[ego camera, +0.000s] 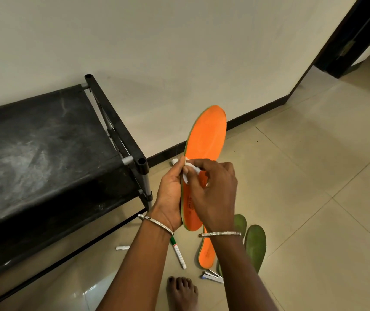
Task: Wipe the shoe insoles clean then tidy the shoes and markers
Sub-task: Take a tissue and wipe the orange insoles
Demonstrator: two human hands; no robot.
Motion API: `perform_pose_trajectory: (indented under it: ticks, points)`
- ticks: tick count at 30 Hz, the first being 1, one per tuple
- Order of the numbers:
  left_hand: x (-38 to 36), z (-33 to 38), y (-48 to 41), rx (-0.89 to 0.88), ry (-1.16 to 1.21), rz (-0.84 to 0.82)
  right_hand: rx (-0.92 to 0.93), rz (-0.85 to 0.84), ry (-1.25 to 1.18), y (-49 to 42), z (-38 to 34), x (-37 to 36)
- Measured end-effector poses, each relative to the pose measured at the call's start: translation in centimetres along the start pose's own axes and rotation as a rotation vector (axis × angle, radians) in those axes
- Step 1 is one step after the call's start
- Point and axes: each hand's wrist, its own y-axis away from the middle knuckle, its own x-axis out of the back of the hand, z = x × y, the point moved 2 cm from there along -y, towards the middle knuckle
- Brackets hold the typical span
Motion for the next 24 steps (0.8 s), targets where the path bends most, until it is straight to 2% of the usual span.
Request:
perform_pose_trajectory:
  ticks: [2,7,14,16,20,22,24]
  points:
    - [0.2,0.0,-0.1,0.009,0.010,-0.017,0.016,0.008,0.084,-0.2,0.1,0.1]
    - [0.5,0.1,0.1,-0.011,-0.014,-0.045,-0.098,0.113,0.211,-1.1,2.2,1.2]
    - [0.1,0.3,0.3,-0.005,0.011,0.014,0.043,-0.009,0.060,0.1,-0.2,-0.4]
    - [0.2,0.4,0.2,-0.004,0.017,0.012,0.050,-0.030,0.097,-0.2,0.1,-0.1]
    - [0.1,0.2,0.3,-0.002,0.001,-0.052,-0.026,0.096,0.231,-1.2,2.1,1.0]
    - [0.0,0.2,0.3,-0.022,-0.014,-0.054,-0.042,0.137,0.189,-1.4,2.6,1.2]
    - [0.2,0.2,0.2,-0.046,-0.006,-0.041,-0.002,0.097,0.114,-1.2,2.4,0.9]
